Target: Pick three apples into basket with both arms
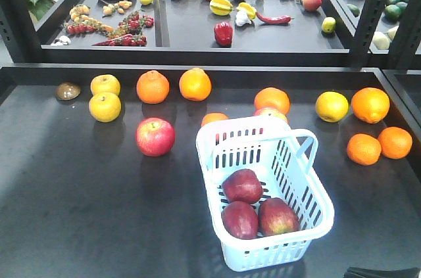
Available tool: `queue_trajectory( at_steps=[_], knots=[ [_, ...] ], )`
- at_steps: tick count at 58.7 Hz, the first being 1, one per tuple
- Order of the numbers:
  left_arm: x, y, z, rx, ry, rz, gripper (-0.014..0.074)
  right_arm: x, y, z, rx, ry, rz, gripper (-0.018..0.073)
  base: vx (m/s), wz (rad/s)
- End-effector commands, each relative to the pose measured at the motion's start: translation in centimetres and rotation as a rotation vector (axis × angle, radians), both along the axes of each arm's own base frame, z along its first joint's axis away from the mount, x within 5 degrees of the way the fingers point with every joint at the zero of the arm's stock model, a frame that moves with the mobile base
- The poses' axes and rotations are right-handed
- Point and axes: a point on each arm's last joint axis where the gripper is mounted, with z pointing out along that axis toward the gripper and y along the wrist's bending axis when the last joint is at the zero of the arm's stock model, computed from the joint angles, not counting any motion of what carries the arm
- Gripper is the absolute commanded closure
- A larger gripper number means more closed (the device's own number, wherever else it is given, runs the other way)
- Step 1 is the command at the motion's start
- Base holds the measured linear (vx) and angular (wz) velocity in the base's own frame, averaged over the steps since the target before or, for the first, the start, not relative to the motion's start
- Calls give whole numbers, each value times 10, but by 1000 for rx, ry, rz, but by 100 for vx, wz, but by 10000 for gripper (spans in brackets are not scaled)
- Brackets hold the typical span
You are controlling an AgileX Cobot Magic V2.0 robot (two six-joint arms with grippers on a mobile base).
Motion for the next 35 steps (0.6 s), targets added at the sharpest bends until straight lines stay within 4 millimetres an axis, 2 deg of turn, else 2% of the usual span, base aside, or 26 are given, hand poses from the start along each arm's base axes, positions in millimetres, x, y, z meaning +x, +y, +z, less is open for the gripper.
queue_trajectory(
  at_steps=[1,10,27,35],
  knots=[
    [-2,7,17,-43,-122,111,603,5,1,13,41,-63,-25,566,0,0],
    [-1,12,17,-52,-125,198,603,5,1,13,41,-62,-24,566,0,0],
    [-1,13,16,54,-126,207,603,4,1,12,37,-52,-18,566,0,0],
    [-1,13,17,23,-135,209,603,3,1,12,35,-45,-14,566,0,0]
  ],
)
